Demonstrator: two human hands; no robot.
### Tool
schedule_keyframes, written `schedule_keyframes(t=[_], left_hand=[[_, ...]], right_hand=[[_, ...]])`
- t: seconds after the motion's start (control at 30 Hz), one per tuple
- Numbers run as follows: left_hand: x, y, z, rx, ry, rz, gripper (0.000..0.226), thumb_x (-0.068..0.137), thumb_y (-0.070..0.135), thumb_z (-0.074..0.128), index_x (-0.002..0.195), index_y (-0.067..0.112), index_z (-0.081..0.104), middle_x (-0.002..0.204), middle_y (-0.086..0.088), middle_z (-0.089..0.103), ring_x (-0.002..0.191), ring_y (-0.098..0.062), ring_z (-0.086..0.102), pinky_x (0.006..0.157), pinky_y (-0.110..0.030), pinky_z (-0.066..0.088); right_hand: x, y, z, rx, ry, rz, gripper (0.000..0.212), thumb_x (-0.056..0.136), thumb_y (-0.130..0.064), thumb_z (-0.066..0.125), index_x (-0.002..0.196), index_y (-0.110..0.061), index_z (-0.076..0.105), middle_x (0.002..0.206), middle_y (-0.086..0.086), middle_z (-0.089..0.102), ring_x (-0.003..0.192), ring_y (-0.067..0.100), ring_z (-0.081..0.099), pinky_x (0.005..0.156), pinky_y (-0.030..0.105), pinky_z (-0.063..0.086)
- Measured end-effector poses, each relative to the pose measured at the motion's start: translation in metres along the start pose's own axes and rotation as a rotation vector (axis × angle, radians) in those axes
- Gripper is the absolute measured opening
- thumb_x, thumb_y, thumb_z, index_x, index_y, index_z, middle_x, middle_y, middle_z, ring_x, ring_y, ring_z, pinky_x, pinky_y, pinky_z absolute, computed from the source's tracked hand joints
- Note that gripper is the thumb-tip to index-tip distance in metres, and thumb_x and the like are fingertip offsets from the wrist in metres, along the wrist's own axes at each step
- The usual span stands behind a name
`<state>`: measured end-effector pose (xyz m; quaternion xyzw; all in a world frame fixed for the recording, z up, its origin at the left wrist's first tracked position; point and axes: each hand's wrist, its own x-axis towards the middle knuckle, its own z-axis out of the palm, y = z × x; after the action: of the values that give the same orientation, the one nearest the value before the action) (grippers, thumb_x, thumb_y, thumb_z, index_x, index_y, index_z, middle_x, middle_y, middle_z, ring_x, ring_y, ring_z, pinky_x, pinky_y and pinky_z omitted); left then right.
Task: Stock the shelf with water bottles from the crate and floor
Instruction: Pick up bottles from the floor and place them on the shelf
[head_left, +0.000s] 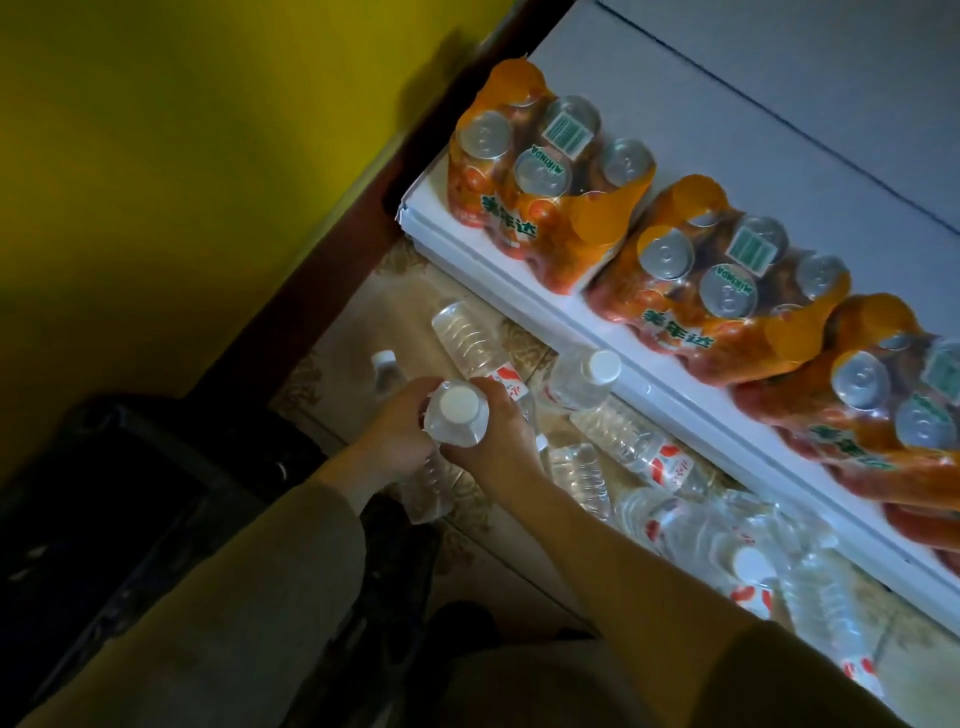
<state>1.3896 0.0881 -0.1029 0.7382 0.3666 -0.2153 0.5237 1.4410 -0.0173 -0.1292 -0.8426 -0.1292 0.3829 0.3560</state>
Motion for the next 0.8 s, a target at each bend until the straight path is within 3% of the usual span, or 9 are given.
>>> schedule_keyframes(t=[0.13,0.2,0.3,0.37,0.43,0.53,0.63,0.73,0.8], left_hand=[[-0.045,0.026,-0.01,-0.137,-0.018,0.016,0.055,0.083,-0.004,0.058,0.133,0.011,0.04,0.13,-0.008,0.05,0.123,-0.021,0.046,0.106,-0.035,0.036],[-0.073,0.044,-0.023,-0.164,-0.048,0.05,0.066,0.077,-0.006,0.065,0.132,0.019,0.038,0.12,0.004,0.052,0.119,-0.015,0.046,0.093,-0.024,0.041],[-0.114,0.074,-0.043,-0.139,-0.071,0.138,0.062,0.077,-0.002,0.069,0.121,0.028,0.038,0.099,0.022,0.05,0.102,-0.003,0.052,0.073,-0.003,0.037],[-0.144,0.102,-0.056,-0.109,-0.05,0.204,0.057,0.076,0.001,0.071,0.116,0.025,0.038,0.094,0.022,0.049,0.088,0.006,0.051,0.065,0.003,0.037],[-0.172,0.13,-0.067,-0.119,-0.039,0.289,0.066,0.072,0.005,0.076,0.118,0.027,0.034,0.097,0.021,0.052,0.094,0.003,0.054,0.07,0.005,0.036],[-0.209,0.168,-0.082,-0.11,0.034,0.357,0.071,0.064,0.015,0.082,0.116,0.029,0.036,0.098,0.025,0.051,0.092,0.008,0.053,0.074,0.003,0.037],[-0.243,0.2,-0.101,-0.246,0.031,0.287,0.067,0.053,0.025,0.077,0.109,0.036,0.043,0.1,0.018,0.058,0.094,0.008,0.056,0.078,-0.01,0.046],[-0.269,0.222,-0.116,-0.461,-0.099,0.3,0.062,0.047,0.025,0.075,0.102,0.046,0.056,0.103,0.011,0.067,0.102,-0.009,0.062,0.083,-0.026,0.053],[-0.281,0.234,-0.123,-0.589,-0.151,0.299,0.063,0.044,0.023,0.074,0.104,0.037,0.06,0.099,0.002,0.07,0.099,-0.018,0.065,0.075,-0.028,0.054]], right_hand=[[-0.036,-0.034,-0.029,-0.015,0.016,-0.032,0.068,0.067,-0.032,0.08,0.124,-0.021,0.044,0.108,-0.006,0.058,0.102,0.014,0.058,0.074,0.021,0.043],[-0.058,-0.063,-0.055,0.02,0.025,-0.041,0.061,0.064,-0.03,0.082,0.115,-0.025,0.049,0.1,-0.012,0.058,0.095,0.009,0.058,0.065,0.015,0.04],[-0.093,-0.113,-0.104,0.095,-0.02,-0.068,0.043,0.064,-0.02,0.084,0.087,-0.032,0.049,0.087,-0.015,0.057,0.081,0.003,0.056,0.072,0.019,0.047],[-0.113,-0.146,-0.135,0.139,-0.026,-0.065,0.047,0.063,-0.023,0.084,0.098,-0.029,0.054,0.095,-0.01,0.062,0.087,0.008,0.061,0.073,0.021,0.051],[-0.134,-0.178,-0.161,0.18,-0.003,-0.068,0.057,0.063,-0.028,0.084,0.111,-0.024,0.054,0.102,-0.008,0.066,0.093,0.011,0.064,0.076,0.025,0.053],[-0.161,-0.221,-0.201,0.219,-0.037,-0.086,0.042,0.066,-0.032,0.082,0.099,-0.03,0.056,0.096,-0.012,0.067,0.089,0.006,0.064,0.08,0.027,0.053],[-0.183,-0.255,-0.237,0.226,-0.16,-0.086,0.032,0.073,-0.043,0.074,0.097,-0.028,0.06,0.095,-0.006,0.069,0.085,0.009,0.066,0.076,0.029,0.054],[-0.201,-0.277,-0.263,0.336,-0.214,-0.06,0.023,0.087,-0.04,0.059,0.099,-0.02,0.063,0.088,-0.002,0.072,0.077,0.009,0.067,0.069,0.022,0.051],[-0.213,-0.287,-0.274,0.39,-0.215,-0.053,0.017,0.092,-0.033,0.053,0.087,-0.021,0.064,0.078,-0.006,0.073,0.069,0.004,0.067,0.059,0.015,0.049]])
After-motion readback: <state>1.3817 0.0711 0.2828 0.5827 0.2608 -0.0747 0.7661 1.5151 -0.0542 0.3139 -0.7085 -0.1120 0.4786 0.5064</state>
